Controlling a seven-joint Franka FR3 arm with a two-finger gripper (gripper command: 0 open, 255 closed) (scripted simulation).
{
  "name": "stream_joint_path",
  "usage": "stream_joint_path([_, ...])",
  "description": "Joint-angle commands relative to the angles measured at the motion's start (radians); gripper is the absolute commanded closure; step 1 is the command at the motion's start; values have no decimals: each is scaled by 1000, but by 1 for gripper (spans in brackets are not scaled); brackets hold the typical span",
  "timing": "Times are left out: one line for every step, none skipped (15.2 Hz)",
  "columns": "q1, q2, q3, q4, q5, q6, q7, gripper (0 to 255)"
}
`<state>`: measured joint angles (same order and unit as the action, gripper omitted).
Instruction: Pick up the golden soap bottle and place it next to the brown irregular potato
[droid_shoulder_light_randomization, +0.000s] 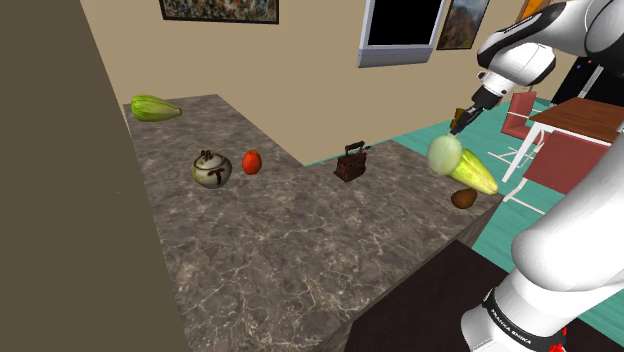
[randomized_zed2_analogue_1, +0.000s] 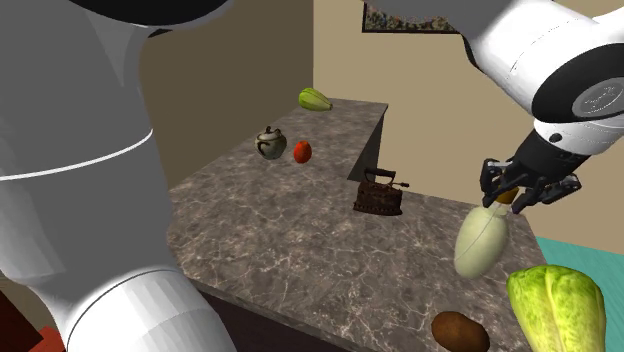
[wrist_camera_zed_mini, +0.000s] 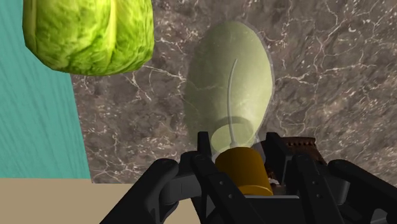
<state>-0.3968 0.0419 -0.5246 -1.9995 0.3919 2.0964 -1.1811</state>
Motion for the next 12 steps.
stream_joint_path([0, 10, 1, -16, 12, 24, -12, 255])
stream_joint_path([0, 16, 2, -23, 18, 35, -19, 255])
stream_joint_path([0, 21, 2, -31, 24, 45, -26, 255])
stream_joint_path([0, 27, 3, -38, 31, 56, -33, 255])
stream_joint_path([-1, 33, 3, -45, 38, 66, -40, 255])
stream_joint_path([-1, 40, 4, -51, 45, 77, -47, 255])
stream_joint_path([-2, 46, 5, -57, 52, 87, -55, 255])
stream_joint_path([-2, 53, 6, -64, 59, 98, -63, 255])
stream_joint_path([-3, 60, 7, -70, 67, 108, -71, 255])
stream_joint_path([-3, 67, 8, -75, 75, 118, -79, 255])
stream_joint_path([-5, 79, 10, -84, 89, 135, -93, 255])
stream_joint_path([-5, 79, 10, -84, 89, 135, -93, 255])
